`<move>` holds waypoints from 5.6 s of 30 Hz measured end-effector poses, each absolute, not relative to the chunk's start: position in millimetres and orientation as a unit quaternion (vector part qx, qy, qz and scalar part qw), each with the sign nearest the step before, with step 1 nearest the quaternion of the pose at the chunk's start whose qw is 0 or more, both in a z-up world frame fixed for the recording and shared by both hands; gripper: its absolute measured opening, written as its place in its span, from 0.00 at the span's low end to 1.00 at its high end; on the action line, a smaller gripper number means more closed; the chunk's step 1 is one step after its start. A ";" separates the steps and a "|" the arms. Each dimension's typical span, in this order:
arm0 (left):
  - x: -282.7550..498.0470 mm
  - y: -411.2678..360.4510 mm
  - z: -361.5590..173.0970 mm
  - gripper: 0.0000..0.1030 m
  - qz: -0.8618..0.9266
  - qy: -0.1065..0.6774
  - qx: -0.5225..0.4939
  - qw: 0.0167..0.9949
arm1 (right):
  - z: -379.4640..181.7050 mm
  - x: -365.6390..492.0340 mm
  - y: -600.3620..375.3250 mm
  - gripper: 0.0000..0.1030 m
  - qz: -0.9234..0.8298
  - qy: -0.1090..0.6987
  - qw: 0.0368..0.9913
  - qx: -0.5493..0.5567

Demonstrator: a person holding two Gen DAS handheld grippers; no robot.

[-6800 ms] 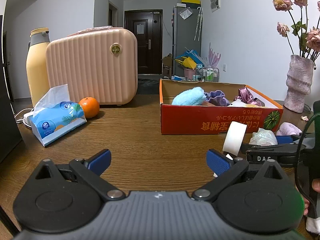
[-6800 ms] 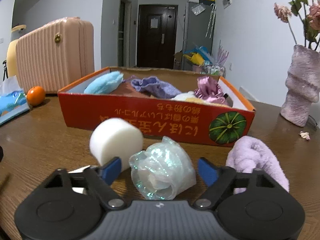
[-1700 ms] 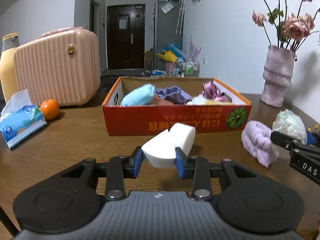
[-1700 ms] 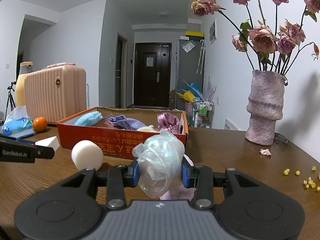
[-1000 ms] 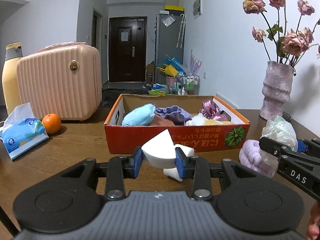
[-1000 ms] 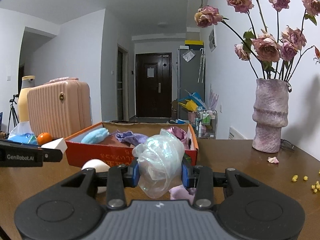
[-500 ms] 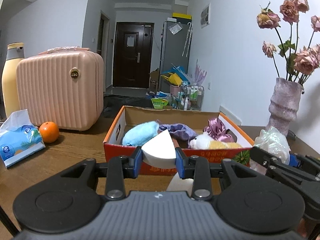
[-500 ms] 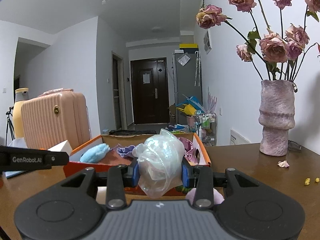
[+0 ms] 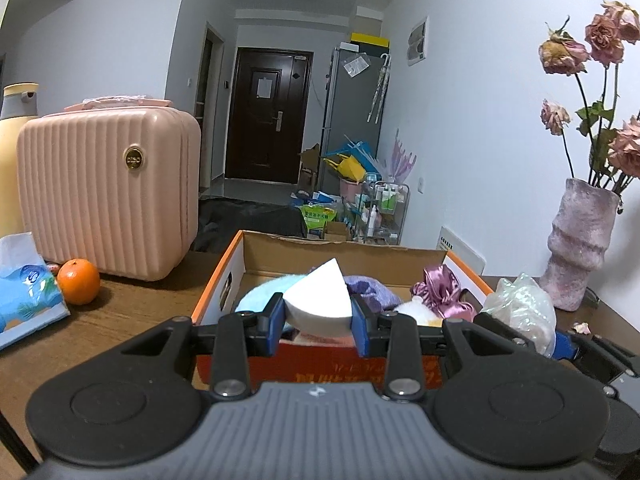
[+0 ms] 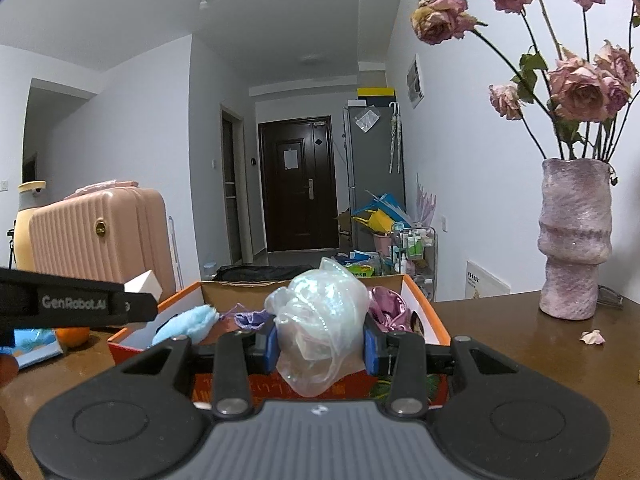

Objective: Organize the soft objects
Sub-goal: 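Carry the plastic bag and wedge sponge over the cardboard box with both tools, then open both tools to drop the bag and wedge sponge into the box, then move both tools back from the box toward the remaining items on the table, then lower the right tool onto the lilac towel roll and close on it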

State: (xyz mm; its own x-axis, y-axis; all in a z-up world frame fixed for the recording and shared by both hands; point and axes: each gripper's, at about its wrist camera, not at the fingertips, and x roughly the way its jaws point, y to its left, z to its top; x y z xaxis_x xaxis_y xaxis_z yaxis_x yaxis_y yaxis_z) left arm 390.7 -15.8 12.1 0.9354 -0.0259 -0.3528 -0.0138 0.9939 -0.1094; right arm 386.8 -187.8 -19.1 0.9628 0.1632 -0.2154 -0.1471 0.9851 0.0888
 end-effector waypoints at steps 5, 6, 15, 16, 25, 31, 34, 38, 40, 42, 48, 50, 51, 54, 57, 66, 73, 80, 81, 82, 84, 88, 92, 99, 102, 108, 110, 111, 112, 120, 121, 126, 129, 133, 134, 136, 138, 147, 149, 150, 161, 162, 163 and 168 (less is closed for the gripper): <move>407.5 -14.3 12.2 0.34 -0.003 0.177 -0.058 0.982 | -19.5 403.0 -183.5 0.37 0.077 0.111 0.990 0.035; 410.1 -14.0 11.9 0.34 -0.003 0.176 -0.059 0.983 | -19.8 406.1 -182.9 0.37 0.077 0.112 0.990 0.035; 434.7 -11.5 11.5 0.34 -0.003 0.171 -0.058 0.983 | -21.1 432.7 -178.1 0.37 0.068 0.111 0.991 0.038; 437.7 -11.3 11.6 0.34 -0.002 0.170 -0.057 0.984 | -21.3 434.9 -177.3 0.37 0.067 0.111 0.991 0.038; 465.4 -6.2 9.3 0.34 0.009 0.162 -0.058 0.985 | -23.6 458.1 -168.2 0.37 0.055 0.113 0.991 0.035; 482.6 -4.6 5.3 0.34 0.021 0.161 -0.051 0.985 | -25.6 470.8 -163.4 0.37 0.045 0.116 0.992 0.037; 490.8 -3.2 3.5 0.34 0.027 0.162 -0.052 0.985 | -26.1 477.3 -160.8 0.37 0.041 0.118 0.991 0.038; 500.5 -1.9 0.7 0.34 0.036 0.165 -0.050 0.984 | -27.5 484.2 -157.2 0.37 0.037 0.123 0.991 0.039; 504.6 -2.0 -0.6 0.34 0.038 0.166 -0.048 0.984 | -28.8 486.3 -155.8 0.37 0.036 0.126 0.991 0.038; 507.1 -1.8 -1.1 0.34 0.040 0.166 -0.046 0.984 | -29.3 488.5 -154.5 0.37 0.036 0.128 0.990 0.037; 510.1 -2.9 -3.7 0.35 0.038 0.173 -0.049 0.983 | -29.2 495.3 -154.0 0.38 0.037 0.134 0.990 0.036; 510.4 -2.1 -4.7 0.36 0.037 0.176 -0.051 0.982 | -30.0 496.5 -154.5 0.41 0.037 0.139 0.989 0.036; 510.6 -1.2 -4.8 0.38 0.035 0.178 -0.054 0.982 | -30.5 496.8 -154.4 0.42 0.037 0.141 0.989 0.035; 508.9 0.5 -5.2 0.46 0.034 0.175 -0.055 0.983 | -30.6 499.8 -157.1 0.51 0.035 0.147 0.988 0.035; 508.8 4.0 -4.8 0.67 0.037 0.173 -0.059 0.983 | -31.0 500.8 -160.8 0.60 0.037 0.151 0.987 0.043; 502.3 8.5 -1.8 1.00 0.099 0.149 -0.058 0.982 | -33.2 499.0 -166.3 1.00 0.024 0.147 0.987 0.053; 505.1 10.8 -3.7 1.00 0.104 0.155 -0.060 0.981 | -35.0 497.3 -167.8 1.00 0.018 0.151 0.987 0.059; 503.9 12.1 -3.7 1.00 0.102 0.156 -0.059 0.981 | -36.0 495.5 -166.7 1.00 0.017 0.151 0.987 0.059; 503.9 11.6 -3.4 1.00 0.103 0.156 -0.059 0.981 | -35.9 495.1 -166.6 1.00 0.017 0.150 0.987 0.059; 503.8 11.6 -3.3 1.00 0.103 0.155 -0.059 0.981 | -35.9 494.6 -166.5 1.00 0.017 0.150 0.987 0.059; 502.1 12.3 -3.2 1.00 0.104 0.153 -0.060 0.981 | -35.8 494.0 -166.4 1.00 0.017 0.150 0.987 0.059; 497.7 12.1 -2.9 1.00 0.103 0.154 -0.064 0.981 | -34.9 489.4 -167.2 1.00 0.019 0.149 0.987 0.059; 491.6 12.6 -2.3 1.00 0.103 0.155 -0.064 0.981 | -35.0 482.7 -167.6 1.00 0.023 0.148 0.987 0.053; 478.3 12.5 -2.4 1.00 0.104 0.153 -0.060 0.981 | -35.3 471.8 -169.9 1.00 0.022 0.146 0.988 0.047; 470.8 12.7 -3.1 1.00 0.105 0.151 -0.058 0.981 | -35.1 467.4 -171.6 1.00 0.025 0.146 0.988 0.046; 458.9 11.3 -3.6 1.00 0.105 0.151 -0.057 0.981 | -35.0 453.6 -177.3 1.00 0.027 0.143 0.989 0.040; 453.4 10.5 -3.6 1.00 0.105 0.152 -0.057 0.981 | -36.2 447.1 -178.9 1.00 0.027 0.143 0.989 0.038; 450.3 10.0 -3.8 1.00 0.104 0.153 -0.056 0.981 | -36.2 444.1 -179.7 1.00 0.027 0.142 0.989 0.037; 447.2 9.4 -4.2 1.00 0.103 0.153 -0.056 0.981 | -36.2 441.1 -180.7 1.00 0.027 0.141 0.989 0.034; 424.3 2.7 -5.1 1.00 0.096 0.158 -0.048 0.982 | -36.4 414.8 -187.2 1.00 0.029 0.141 0.989 0.027; 421.8 2.0 -5.6 1.00 0.095 0.159 -0.047 0.982 | -36.6 410.7 -189.0 1.00 0.029 0.141 0.989 0.026; 406.5 -1.3 -8.1 1.00 0.090 0.165 -0.043 0.981 | -37.1 394.8 -195.6 1.00 0.031 0.143 0.989 0.022; 397.2 -1.2 -8.5 1.00 0.088 0.167 -0.043 0.981 | -37.2 385.6 -199.6 1.00 0.032 0.144 0.989 0.018; 384.3 -3.9 -9.9 1.00 0.082 0.172 -0.040 0.981 | -37.2 372.8 -205.5 1.00 0.033 0.145 0.989 0.012; 380.9 -4.8 -10.6 1.00 0.080 0.174 -0.038 0.981 | -37.3 369.3 -206.9 1.00 0.033 0.146 0.989 0.011; 374.4 -6.9 -11.9 1.00 0.076 0.176 -0.034 0.981 | -37.8 362.1 -210.0 1.00 0.034 0.148 0.988 0.008; 367.8 -8.3 -12.7 1.00 0.073 0.178 -0.031 0.981 | -37.9 355.0 -213.1 1.00 0.035 0.148 0.988 0.005; 339.7 -17.2 -16.9 1.00 0.050 0.190 -0.019 0.980 | -39.9 320.1 -223.4 1.00 0.044 0.157 0.987 -0.015; 333.3 -19.8 -18.1 1.00 0.043 0.194 -0.016 0.980 | -40.6 313.0 -225.5 1.00 0.046 0.159 0.986 -0.020; 329.7 -21.4 -18.6 1.00 0.039 0.195 -0.014 0.980 | -41.1 309.9 -226.7 1.00 0.047 0.161 0.986 -0.022; 296.3 -40.0 -25.7 1.00 -0.005 0.212 0.010 0.977 | -44.7 283.7 -240.5 1.00 0.060 0.185 0.980 -0.034; 294.6 -41.5 -26.4 1.00 -0.007 0.213 0.012 0.977 | -44.8 282.5 -241.3 1.00 0.060 0.186 0.980 -0.035; 292.9 -42.8 -27.0 1.00 -0.010 0.213 0.015 0.977 | -45.1 282.0 -241.8 1.00 0.060 0.187 0.980 -0.035; 290.5 -45.9 -29.0 1.00 -0.015 0.218 0.021 0.976 | -45.6 282.7 -243.0 1.00 0.061 0.192 0.979 -0.033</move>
State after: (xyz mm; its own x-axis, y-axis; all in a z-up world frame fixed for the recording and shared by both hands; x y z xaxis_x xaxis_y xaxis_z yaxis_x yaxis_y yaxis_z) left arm 290.5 -45.9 -29.0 0.9048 -0.0196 -0.4255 0.0376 0.9987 0.0338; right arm 282.7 -243.0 -45.6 0.9187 0.1063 -0.3803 -0.1319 0.9904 -0.0416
